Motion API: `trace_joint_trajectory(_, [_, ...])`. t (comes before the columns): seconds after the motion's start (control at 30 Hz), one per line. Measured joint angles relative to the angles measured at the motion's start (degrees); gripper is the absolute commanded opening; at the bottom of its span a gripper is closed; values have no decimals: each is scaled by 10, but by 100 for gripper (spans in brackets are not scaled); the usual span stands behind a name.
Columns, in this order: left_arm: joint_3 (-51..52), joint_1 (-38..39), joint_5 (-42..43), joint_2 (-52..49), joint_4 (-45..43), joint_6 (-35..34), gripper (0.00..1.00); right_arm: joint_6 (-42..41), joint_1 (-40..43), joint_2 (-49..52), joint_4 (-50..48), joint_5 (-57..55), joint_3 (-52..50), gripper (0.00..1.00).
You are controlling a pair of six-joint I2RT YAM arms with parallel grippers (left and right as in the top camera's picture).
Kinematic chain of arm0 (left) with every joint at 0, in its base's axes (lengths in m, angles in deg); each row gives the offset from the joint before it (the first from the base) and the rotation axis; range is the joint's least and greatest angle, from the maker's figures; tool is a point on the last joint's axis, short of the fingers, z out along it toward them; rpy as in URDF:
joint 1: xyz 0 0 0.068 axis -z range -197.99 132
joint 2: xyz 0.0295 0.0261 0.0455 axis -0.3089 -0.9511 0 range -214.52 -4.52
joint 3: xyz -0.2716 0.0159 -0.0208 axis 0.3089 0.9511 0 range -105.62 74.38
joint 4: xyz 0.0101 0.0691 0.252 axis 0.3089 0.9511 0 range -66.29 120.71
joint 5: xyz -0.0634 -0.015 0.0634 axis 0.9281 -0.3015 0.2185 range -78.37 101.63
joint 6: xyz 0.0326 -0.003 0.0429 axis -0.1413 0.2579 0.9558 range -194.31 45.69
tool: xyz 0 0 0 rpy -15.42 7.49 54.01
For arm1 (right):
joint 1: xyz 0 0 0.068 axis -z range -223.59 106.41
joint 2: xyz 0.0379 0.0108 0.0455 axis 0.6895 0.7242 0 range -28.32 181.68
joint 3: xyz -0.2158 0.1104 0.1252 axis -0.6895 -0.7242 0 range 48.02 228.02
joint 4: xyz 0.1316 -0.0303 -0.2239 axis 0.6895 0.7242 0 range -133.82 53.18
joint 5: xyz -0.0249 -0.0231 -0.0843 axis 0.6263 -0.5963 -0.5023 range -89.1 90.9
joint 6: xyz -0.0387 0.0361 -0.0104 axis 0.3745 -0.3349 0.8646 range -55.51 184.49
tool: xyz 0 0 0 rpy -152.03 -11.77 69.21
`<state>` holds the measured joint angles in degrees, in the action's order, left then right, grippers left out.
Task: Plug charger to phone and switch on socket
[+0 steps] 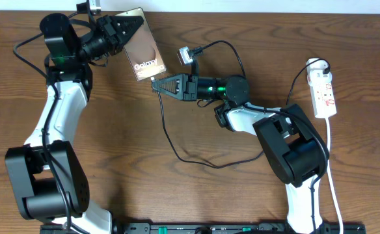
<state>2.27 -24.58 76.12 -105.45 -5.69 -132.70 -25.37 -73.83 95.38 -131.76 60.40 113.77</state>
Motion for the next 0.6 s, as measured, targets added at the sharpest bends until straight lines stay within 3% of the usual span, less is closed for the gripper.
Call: trace_joint_trajectory(0.6, [0, -8, -19, 0, 5, -19, 7, -1, 5, 0, 2, -54, 1, 1])
